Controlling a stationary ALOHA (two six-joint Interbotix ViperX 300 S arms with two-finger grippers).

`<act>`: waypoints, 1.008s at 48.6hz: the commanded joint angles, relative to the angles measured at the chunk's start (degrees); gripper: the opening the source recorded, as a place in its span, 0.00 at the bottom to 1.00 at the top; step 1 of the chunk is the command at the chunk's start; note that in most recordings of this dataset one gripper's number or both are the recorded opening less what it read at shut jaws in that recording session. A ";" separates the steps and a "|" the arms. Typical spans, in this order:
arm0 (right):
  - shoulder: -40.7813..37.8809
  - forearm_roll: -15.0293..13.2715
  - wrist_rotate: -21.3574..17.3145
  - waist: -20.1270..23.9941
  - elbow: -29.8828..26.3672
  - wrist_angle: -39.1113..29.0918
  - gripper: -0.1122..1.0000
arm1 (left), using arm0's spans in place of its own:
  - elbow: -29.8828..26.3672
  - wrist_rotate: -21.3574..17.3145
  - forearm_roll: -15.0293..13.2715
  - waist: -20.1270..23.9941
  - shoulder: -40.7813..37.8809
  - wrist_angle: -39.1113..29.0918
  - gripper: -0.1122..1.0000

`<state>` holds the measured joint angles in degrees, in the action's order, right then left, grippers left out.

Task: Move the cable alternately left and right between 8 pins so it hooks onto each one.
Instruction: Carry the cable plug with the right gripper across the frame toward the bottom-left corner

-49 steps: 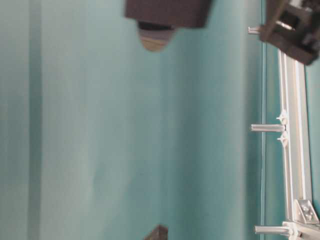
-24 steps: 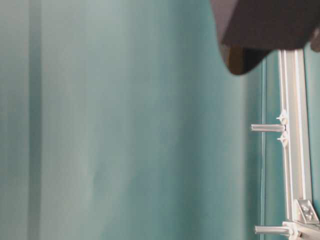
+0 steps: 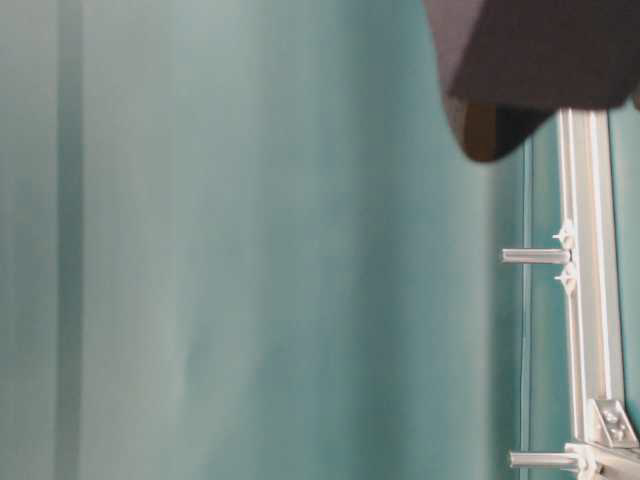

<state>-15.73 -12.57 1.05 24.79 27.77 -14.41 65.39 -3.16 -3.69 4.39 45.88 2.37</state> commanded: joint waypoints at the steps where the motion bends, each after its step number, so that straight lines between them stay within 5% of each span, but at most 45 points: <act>1: 0.88 -0.18 -0.53 -0.35 -0.88 -2.20 0.24 | -0.44 0.35 -0.09 -0.18 -0.09 0.35 0.66; 9: 5.62 -0.18 -7.47 -0.53 -0.26 -5.71 0.24 | -0.35 0.35 -0.09 -0.18 0.00 0.18 0.66; 22: 15.73 -1.85 -30.76 -0.44 3.78 -13.62 0.24 | 0.09 0.35 -0.09 -0.18 0.00 -1.85 0.66; 25: 17.23 -3.60 -36.83 -0.44 4.57 -16.52 0.24 | 0.09 0.26 -0.09 -0.26 0.00 -2.02 0.66; 38: 17.67 -20.04 -65.21 -2.02 3.34 -27.51 0.24 | 0.44 0.26 -0.09 -0.26 0.09 -2.02 0.66; 44: 16.35 -22.24 -74.36 -5.01 1.93 -28.04 0.24 | 0.70 0.18 -0.09 -0.70 0.00 -2.02 0.66; 49: 14.33 -22.15 -76.38 -8.17 -0.44 -27.07 0.24 | 0.97 0.18 -0.09 -1.14 0.09 -2.02 0.66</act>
<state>-0.88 -34.28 -74.79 18.37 30.15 -42.10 66.80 -3.16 -3.69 3.78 46.05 0.09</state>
